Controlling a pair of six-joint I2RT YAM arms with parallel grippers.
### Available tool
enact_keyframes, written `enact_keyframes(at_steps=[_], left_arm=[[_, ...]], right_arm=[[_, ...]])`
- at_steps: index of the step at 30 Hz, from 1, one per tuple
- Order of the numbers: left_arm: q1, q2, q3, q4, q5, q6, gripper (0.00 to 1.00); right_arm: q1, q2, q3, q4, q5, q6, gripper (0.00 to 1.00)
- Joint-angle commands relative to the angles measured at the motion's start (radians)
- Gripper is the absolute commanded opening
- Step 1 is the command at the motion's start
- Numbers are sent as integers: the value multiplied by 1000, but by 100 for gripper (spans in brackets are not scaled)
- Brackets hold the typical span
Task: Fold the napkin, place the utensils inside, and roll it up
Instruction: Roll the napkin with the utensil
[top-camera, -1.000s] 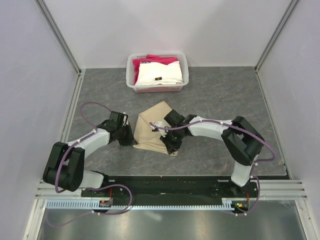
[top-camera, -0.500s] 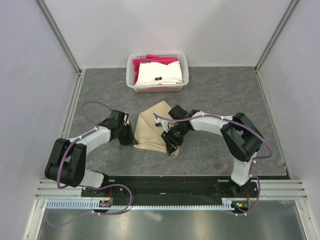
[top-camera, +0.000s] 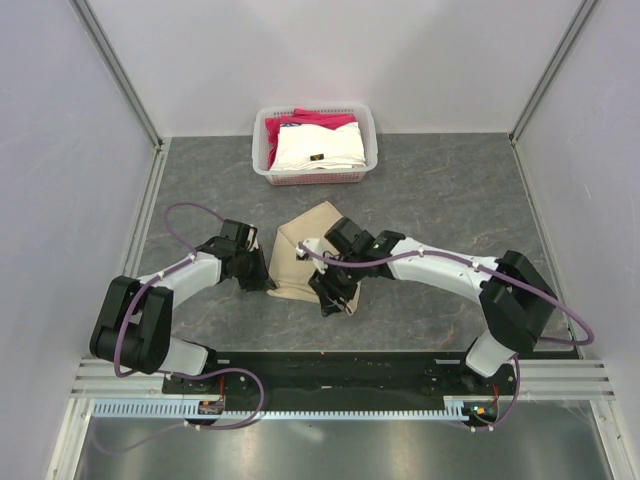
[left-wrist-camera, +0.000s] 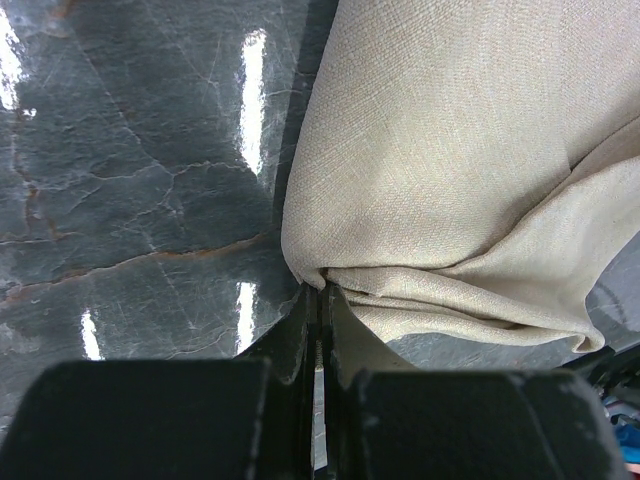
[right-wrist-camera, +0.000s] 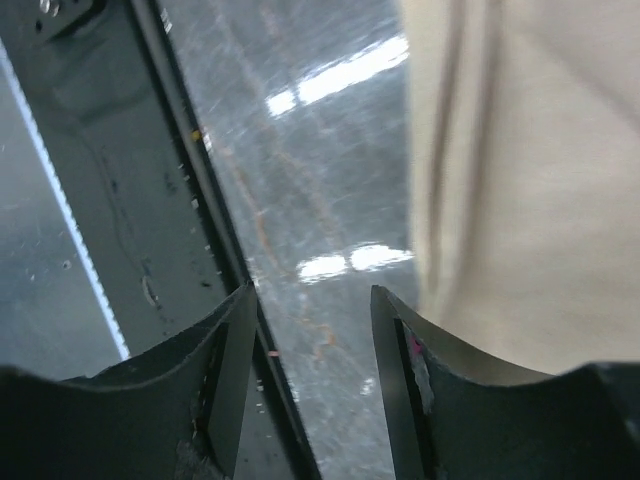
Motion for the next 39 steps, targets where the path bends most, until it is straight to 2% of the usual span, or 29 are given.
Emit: enact_keyframes(at_steps=[1,11,21,39], left_arm=[[1,16,21,-17,15,42,2],[1,11,19,-15,18,43,2],[1,17,21,-15,17,46,2],[1,28,22,-17,15,48,2]], right_arm=[[57,42,-51,-2,-13,52,56],[30,113,-32,-57,130,6,56],[-55,142,24,-76,134,-47,55],[-110,130,51,-105,124,-84,55]])
